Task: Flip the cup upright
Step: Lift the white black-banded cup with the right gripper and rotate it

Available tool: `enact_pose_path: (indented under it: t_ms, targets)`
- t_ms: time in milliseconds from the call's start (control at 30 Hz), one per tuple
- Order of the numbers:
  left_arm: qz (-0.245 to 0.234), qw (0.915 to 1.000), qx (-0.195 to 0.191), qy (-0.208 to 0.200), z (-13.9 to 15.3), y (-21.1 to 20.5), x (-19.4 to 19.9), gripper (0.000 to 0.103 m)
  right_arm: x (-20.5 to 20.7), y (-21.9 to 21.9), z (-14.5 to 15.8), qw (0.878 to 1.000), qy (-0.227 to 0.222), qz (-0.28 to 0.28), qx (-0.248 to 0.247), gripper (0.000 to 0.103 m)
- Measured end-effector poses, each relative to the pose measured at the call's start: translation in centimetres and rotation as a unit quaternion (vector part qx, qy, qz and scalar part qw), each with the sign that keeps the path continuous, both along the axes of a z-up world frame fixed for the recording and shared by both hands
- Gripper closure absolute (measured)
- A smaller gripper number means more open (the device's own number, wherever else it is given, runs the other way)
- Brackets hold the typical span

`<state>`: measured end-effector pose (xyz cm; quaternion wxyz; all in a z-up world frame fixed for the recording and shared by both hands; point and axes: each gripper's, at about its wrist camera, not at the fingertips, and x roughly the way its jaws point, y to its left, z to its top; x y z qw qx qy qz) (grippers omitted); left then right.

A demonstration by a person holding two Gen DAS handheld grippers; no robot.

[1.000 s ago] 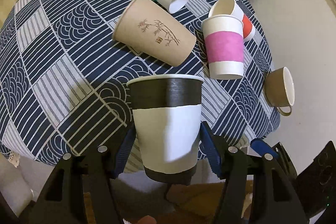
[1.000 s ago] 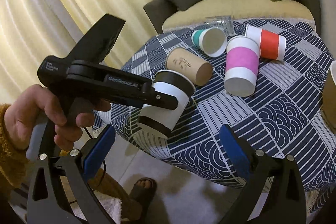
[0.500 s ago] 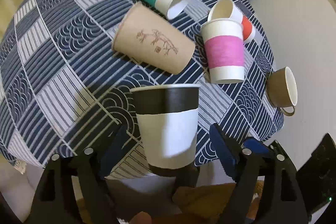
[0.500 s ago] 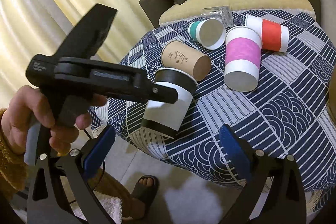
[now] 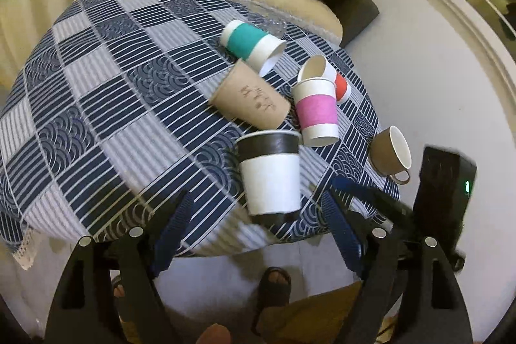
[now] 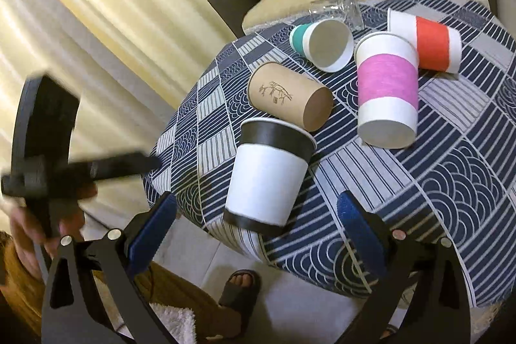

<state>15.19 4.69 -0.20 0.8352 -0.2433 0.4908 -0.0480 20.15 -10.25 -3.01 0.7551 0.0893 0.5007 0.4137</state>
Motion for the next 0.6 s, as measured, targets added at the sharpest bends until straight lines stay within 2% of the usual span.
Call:
enact_pose_path:
  t_ms: [100,200,333,500,600]
  targets:
    - [0.006,0.9999,-0.003,-0.008,-1.3,0.6,-1.1,0.023,0.9,1.3,-0.1,1.0,0.02,0.002,-0.018,0.005]
    - [0.002,0.9999,-0.005,-0.015,-2.2,0.8,-2.1,0.023,1.5,2.6,-0.3,0.999,0.048,0.006,-0.024,0.012]
    - [0.006,0.9992,-0.019,-0.033,-3.3,1.5,-3.2,0.023,2.1,3.8,-0.8,0.996,0.069,-0.004,-0.064,0.012]
    - [0.004,0.9985,-0.04,-0.037,-4.8,2.3,-4.0,0.023,2.8,5.2,-0.8,0.99,0.08,-0.004,-0.117,0.013]
    - [-0.005,0.9977,-0.055,-0.038,-5.8,2.6,-4.2,0.023,3.3,6.6,-0.6,0.986,0.085,-0.004,-0.145,0.018]
